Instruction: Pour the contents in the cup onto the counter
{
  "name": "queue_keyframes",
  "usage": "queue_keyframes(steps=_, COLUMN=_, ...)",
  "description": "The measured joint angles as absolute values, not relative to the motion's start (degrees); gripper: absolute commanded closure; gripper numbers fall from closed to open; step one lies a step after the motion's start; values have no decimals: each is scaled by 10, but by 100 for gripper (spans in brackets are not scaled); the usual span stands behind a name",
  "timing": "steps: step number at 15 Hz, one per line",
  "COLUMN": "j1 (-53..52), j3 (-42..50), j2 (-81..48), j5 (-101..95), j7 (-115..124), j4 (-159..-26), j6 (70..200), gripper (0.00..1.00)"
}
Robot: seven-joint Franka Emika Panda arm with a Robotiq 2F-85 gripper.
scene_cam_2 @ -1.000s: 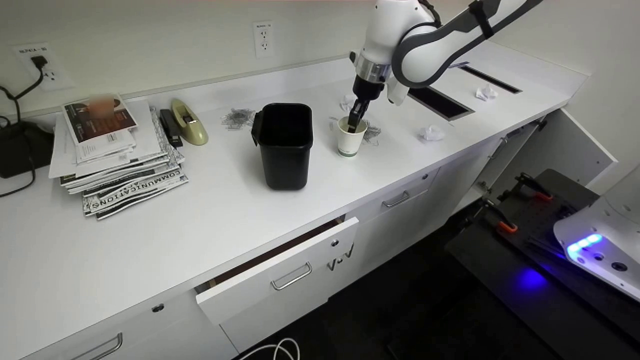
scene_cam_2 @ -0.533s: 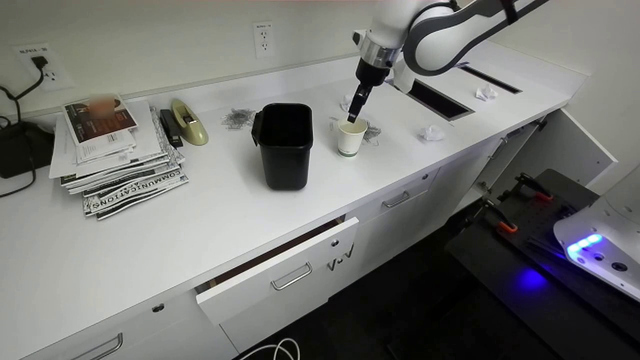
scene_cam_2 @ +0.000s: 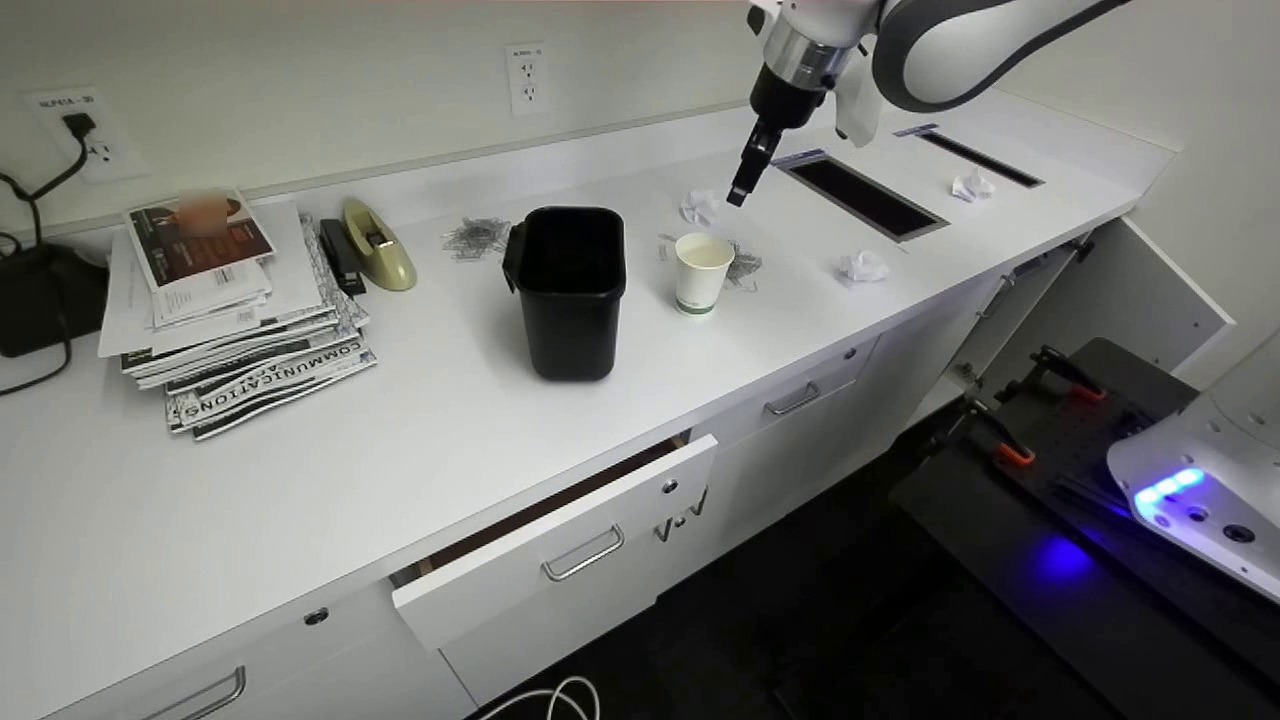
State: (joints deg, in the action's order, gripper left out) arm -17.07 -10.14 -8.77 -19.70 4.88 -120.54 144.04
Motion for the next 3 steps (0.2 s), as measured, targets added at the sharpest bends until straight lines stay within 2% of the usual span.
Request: queue_keyframes(steps=3, j1=-170, j3=-101, j2=-59, j5=-200, j7=49, j4=-1224, j6=1440, gripper=0)
